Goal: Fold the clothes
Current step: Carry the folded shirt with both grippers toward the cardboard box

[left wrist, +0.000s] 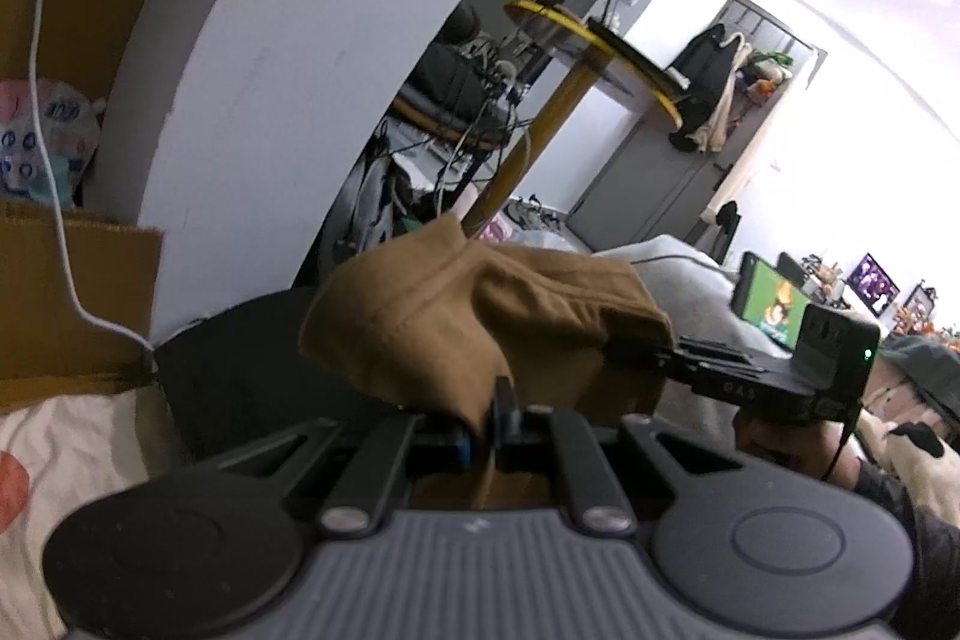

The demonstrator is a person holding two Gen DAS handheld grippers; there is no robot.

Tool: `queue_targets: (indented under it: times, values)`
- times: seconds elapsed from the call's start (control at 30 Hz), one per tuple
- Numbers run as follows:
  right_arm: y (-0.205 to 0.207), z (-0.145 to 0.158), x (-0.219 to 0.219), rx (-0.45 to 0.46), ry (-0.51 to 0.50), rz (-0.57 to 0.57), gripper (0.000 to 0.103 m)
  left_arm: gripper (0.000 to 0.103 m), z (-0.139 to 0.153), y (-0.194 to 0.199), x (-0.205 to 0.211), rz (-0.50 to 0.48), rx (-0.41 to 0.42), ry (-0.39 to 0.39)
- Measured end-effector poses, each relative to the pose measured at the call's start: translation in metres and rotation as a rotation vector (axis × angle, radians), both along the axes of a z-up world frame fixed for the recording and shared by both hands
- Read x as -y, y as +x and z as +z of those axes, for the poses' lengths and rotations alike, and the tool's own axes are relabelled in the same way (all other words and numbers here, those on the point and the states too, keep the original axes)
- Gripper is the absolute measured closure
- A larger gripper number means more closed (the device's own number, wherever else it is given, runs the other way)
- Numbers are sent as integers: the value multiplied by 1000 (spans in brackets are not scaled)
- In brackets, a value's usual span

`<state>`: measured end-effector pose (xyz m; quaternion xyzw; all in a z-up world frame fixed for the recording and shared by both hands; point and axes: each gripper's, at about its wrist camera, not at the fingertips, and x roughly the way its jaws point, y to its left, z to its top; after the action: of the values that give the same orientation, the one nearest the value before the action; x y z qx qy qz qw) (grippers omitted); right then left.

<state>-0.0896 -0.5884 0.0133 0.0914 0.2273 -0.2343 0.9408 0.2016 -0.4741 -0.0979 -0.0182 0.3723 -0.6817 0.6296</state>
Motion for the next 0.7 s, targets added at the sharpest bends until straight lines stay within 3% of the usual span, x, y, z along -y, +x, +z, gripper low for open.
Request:
queue_targets:
  times: [0.53,0.7]
  values:
    - [51,-68,81,-59,30,-53,90,96,-72,66,71,25,-21,72]
    - [83,-90,117,-117,35,-57,90,96,-93,84,90,29,-11,92]
